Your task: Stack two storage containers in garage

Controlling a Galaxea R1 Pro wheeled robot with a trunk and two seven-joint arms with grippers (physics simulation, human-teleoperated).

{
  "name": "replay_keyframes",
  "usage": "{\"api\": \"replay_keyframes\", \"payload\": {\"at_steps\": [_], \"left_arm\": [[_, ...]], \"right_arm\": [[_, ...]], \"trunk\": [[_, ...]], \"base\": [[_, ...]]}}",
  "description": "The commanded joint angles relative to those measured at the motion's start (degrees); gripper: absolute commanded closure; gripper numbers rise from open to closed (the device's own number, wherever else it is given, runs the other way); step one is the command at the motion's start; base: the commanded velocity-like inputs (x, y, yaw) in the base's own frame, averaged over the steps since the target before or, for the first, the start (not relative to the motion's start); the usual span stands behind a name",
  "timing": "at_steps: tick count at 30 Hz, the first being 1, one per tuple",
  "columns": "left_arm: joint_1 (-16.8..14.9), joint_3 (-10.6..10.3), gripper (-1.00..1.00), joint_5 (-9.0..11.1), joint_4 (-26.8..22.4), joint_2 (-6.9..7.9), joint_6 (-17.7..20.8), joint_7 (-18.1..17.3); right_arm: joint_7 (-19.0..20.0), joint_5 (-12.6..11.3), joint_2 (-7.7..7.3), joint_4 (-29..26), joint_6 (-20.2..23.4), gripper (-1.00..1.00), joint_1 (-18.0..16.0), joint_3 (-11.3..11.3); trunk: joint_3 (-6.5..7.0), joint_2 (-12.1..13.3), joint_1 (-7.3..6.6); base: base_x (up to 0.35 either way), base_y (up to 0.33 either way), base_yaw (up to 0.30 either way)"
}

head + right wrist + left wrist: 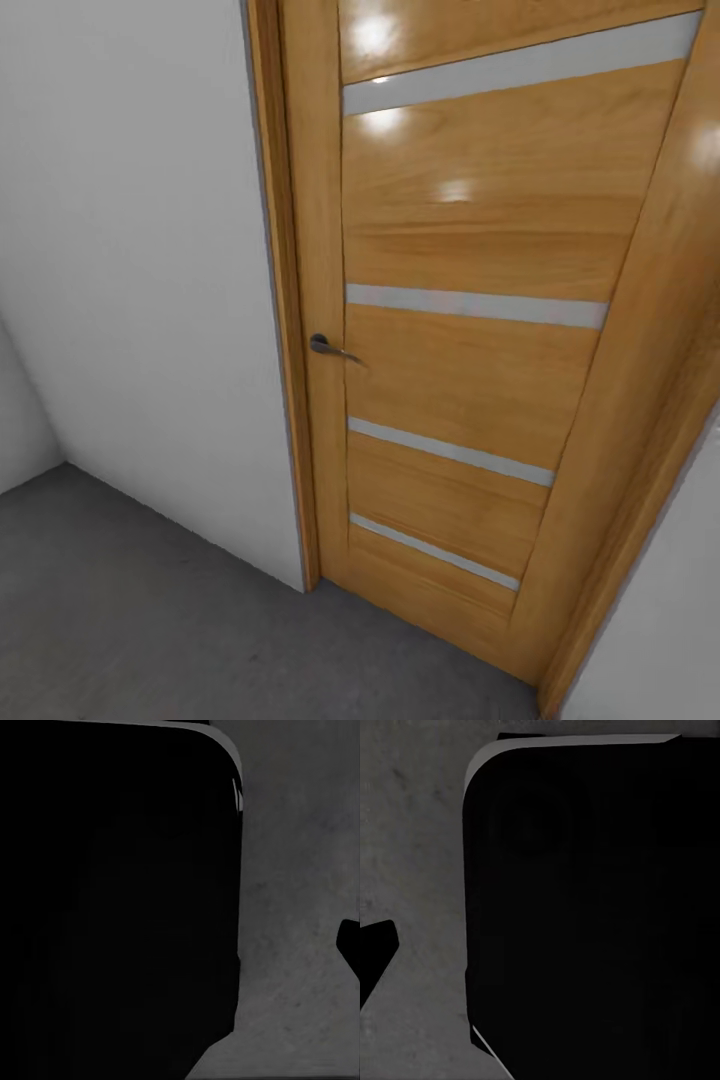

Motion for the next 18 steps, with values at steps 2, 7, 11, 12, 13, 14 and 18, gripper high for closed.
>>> {"api": "replay_keyframes", "payload": {"at_steps": [2, 7, 11, 12, 13, 14, 18], "left_arm": [[0.00, 0.05, -1.00, 0.13, 0.00, 0.00, -0.14, -0.03], [0.00, 0.05, -1.00, 0.13, 0.00, 0.00, -0.12, -0.03], [0.00, -0.01, -1.00, 0.13, 0.00, 0.00, -0.13, -0.03], [0.00, -0.02, -1.00, 0.12, 0.00, 0.00, -0.13, -0.03], [0.00, -0.02, -1.00, 0.12, 0.00, 0.00, -0.12, -0.03], [0.00, -0.02, -1.00, 0.12, 0.00, 0.00, -0.11, -0.03], [0.00, -0.05, -1.00, 0.15, 0.00, 0.07, -0.08, -0.03]], "right_arm": [[-0.05, -0.08, 0.00, 0.02, -0.20, -1.00, -0.02, -0.02], [-0.05, -0.08, 0.00, 0.02, -0.20, -1.00, -0.02, -0.02], [-0.05, -0.08, 0.00, 0.02, -0.20, -1.00, -0.02, -0.01], [-0.05, -0.08, 0.00, 0.02, -0.20, -1.00, -0.02, -0.01], [-0.05, -0.08, 0.00, 0.02, -0.20, -1.00, -0.02, -0.01], [-0.05, -0.08, 0.00, 0.02, -0.20, -1.00, -0.02, -0.01], [-0.05, -0.08, 0.00, 0.02, -0.20, -1.00, -0.02, -0.03]], "trunk": [[-0.04, -0.02, 0.00], [-0.04, -0.02, 0.00], [-0.04, -0.02, 0.00], [-0.04, -0.02, 0.00], [-0.04, -0.02, 0.00], [-0.04, -0.02, 0.00], [-0.04, -0.02, 0.00]], "base": [[0.000, 0.285, -0.244], [0.000, 0.309, -0.244], [0.049, 0.320, -0.244], [0.106, 0.319, -0.244], [0.118, 0.316, -0.244], [0.130, 0.311, -0.244], [0.191, 0.274, -0.244]]}}
